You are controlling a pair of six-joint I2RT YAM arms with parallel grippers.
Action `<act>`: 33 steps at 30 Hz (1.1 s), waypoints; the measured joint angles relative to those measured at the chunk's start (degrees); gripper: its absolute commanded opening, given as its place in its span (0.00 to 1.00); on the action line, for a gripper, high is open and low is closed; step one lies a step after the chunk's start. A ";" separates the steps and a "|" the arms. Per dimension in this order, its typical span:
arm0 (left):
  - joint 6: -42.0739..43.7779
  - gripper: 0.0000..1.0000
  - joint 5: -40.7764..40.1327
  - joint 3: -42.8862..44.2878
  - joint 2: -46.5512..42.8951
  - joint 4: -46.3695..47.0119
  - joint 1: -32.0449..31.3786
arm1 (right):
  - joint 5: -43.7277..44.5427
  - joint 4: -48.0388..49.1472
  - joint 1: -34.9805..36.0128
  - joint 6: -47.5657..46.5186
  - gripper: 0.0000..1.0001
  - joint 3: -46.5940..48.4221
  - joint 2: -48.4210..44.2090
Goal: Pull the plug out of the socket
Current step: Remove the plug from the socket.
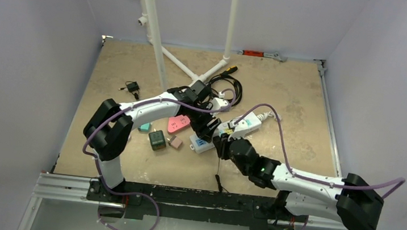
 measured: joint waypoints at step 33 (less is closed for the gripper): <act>-0.20 0.00 -4.00 0.94 1.18 0.98 0.15 | 12.00 -3.52 4.92 1.22 0.00 7.34 11.74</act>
